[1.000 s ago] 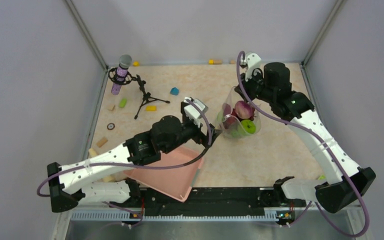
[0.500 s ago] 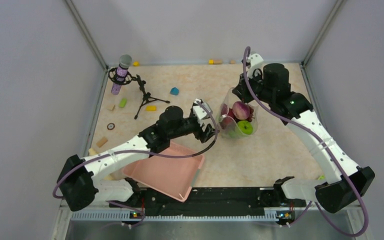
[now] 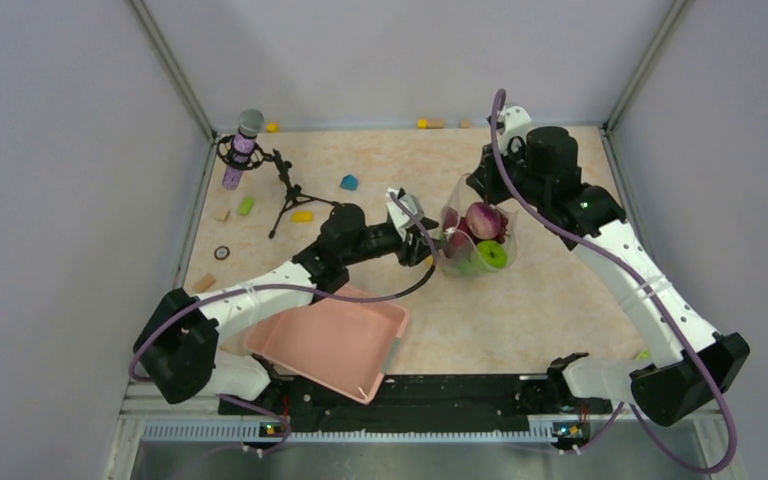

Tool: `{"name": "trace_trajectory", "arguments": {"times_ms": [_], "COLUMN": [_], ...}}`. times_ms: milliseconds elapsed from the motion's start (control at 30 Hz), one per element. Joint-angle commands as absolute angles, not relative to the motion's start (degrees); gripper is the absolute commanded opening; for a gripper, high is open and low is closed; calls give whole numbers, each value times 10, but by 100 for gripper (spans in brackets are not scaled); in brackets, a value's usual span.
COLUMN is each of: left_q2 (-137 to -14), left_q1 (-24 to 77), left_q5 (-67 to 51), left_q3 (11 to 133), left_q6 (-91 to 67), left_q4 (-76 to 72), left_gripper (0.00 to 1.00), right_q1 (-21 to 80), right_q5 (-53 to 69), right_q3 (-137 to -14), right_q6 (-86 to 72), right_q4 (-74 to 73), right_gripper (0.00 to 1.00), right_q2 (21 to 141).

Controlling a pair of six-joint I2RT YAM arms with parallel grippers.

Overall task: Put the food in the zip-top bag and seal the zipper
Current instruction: Zip the zipper food storage bag at the center of the board.

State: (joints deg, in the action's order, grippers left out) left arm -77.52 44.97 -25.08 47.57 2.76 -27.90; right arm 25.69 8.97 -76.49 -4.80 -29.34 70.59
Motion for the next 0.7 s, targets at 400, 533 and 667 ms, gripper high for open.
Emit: {"name": "trace_trajectory", "arguments": {"times_ms": [400, 533, 667], "left_q2": [-822, -821, -806], "left_q1": [444, 441, 440], "left_q5": [-312, -319, -308], "left_q3": [494, 491, 477], "left_q6": [-14, -17, -26], "left_q4": [-400, -402, -413], "left_gripper": [18, 0, 0], "right_q1": [247, 244, 244], "right_q5": [73, 70, 84], "right_q3": [-727, -724, -725], "right_q6": [-87, -87, -44], "right_q4": [-257, -254, -251], "right_gripper": [0, 0, 20], "right_q2": [696, 686, 670]}}
